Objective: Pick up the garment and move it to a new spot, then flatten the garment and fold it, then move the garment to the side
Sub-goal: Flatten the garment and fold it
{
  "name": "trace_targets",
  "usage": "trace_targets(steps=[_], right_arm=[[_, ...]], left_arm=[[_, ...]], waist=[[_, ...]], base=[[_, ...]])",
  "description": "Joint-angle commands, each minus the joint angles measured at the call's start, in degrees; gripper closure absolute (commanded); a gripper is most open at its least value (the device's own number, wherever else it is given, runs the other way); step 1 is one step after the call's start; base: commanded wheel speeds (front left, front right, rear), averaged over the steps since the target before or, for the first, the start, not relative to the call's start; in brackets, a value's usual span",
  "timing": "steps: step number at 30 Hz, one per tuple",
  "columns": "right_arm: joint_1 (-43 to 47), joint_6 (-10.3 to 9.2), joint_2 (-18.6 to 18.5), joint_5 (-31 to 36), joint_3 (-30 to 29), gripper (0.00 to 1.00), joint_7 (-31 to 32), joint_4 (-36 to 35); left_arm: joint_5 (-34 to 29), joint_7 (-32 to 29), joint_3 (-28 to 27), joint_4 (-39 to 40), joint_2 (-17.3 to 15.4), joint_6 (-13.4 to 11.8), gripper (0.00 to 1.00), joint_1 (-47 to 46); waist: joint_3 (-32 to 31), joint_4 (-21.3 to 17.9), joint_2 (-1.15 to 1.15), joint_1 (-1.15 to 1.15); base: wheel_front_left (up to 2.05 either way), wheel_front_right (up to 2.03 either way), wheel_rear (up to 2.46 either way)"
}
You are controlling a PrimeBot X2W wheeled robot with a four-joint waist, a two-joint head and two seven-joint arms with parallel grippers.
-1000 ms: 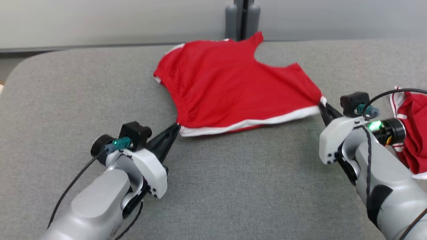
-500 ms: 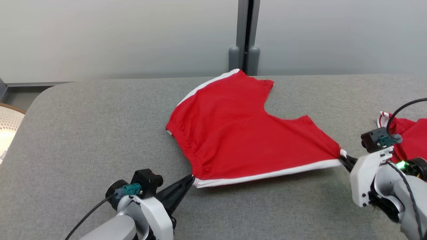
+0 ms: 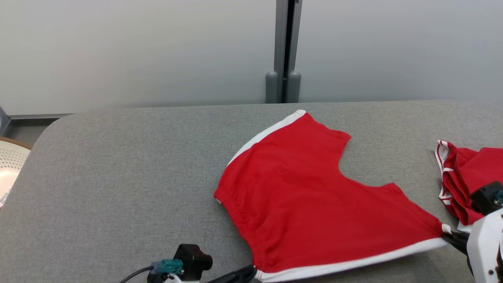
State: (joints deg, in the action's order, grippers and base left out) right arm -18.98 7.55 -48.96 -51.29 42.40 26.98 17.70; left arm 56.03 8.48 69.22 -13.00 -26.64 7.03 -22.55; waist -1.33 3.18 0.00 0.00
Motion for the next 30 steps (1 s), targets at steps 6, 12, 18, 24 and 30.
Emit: trace_targets(steps=[6,12,18,24,30], right_arm=[[5.5,-0.13,-3.8,-1.6,-6.1,1.00,4.8,-7.6],[4.0,-0.13,-3.3,3.2,-11.1,1.00,6.2,-12.3],[-1.5,-0.13,-2.1,5.8,-14.2,1.00,10.4,-14.3],[-12.4,-0.13,-0.1,7.6,-14.5,1.00,15.5,-12.6],[-22.0,-0.13,1.0,9.1,-12.7,1.00,17.8,-8.4]], left_arm=[[1.9,-1.0,-0.5,6.4,-2.7,-1.0,1.00,1.5],[3.5,-0.9,-3.1,9.1,-2.5,-1.7,1.00,-1.1],[5.1,-0.5,-5.7,10.3,-0.9,-1.5,1.00,-4.3],[5.1,0.3,-7.4,7.7,1.9,-0.9,1.00,-8.7],[5.0,1.0,-7.0,4.5,4.8,0.0,1.00,-12.7]], waist=[[-0.2,0.3,0.00,0.00],[1.4,2.2,0.00,0.00],[5.4,5.5,0.00,0.00],[11.1,9.9,0.00,0.00],[15.9,13.7,0.00,0.00]], base=[[0.00,0.00,0.00],[0.00,0.00,0.00],[0.00,0.00,0.00],[0.00,0.00,0.00],[0.00,0.00,0.00]])
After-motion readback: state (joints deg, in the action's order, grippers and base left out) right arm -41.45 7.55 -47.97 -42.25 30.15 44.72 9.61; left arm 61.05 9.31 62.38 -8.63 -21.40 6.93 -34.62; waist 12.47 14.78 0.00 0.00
